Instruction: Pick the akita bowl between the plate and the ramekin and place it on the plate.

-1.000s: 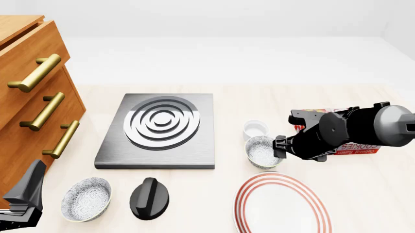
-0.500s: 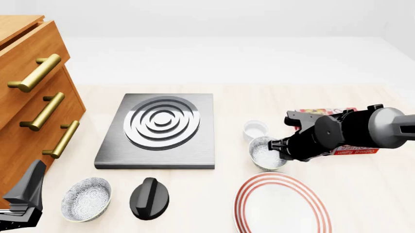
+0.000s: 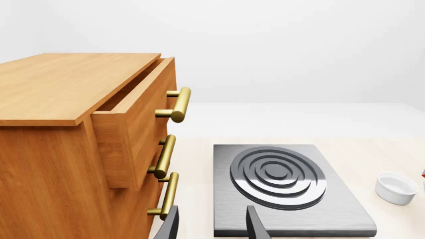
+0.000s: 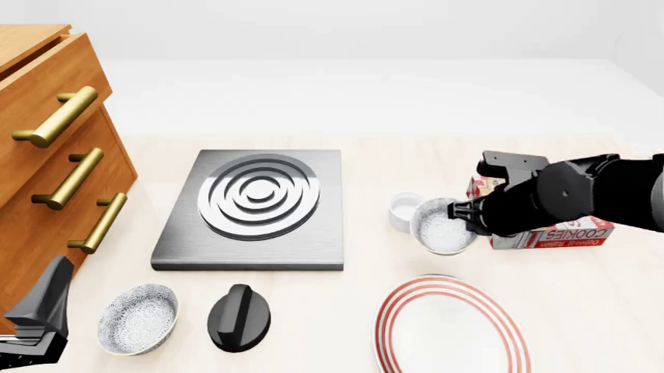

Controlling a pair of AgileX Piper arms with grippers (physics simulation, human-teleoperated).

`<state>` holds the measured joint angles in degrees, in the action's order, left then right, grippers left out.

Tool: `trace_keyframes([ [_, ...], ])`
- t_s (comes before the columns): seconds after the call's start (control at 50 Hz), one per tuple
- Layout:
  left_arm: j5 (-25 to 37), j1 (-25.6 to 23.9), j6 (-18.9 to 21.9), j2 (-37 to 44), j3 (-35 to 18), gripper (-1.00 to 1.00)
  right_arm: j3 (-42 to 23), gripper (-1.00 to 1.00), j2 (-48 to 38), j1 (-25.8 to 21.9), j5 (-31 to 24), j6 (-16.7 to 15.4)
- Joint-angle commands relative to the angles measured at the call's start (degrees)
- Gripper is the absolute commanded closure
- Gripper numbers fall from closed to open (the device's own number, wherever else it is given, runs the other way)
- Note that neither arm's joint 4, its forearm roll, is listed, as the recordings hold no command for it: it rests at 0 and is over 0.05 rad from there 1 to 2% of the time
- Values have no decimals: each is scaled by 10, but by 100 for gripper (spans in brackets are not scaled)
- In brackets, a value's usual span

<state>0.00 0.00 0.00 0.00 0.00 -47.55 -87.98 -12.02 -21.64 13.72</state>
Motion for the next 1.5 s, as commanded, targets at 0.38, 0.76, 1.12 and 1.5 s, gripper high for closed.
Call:
trace_keyframes([
  [0.38, 0, 0, 0, 0, 0, -100, 7, 100, 265, -8, -169, -73],
  [0.76, 0, 0, 0, 0, 0, -100, 77, 100, 343, -18, -195, -120],
  [1.12, 0, 0, 0, 0, 0, -100, 154, 100, 388, -37, -191, -157],
  [1.5, 0, 0, 0, 0, 0, -100, 220, 100, 331, -102, -113, -146],
])
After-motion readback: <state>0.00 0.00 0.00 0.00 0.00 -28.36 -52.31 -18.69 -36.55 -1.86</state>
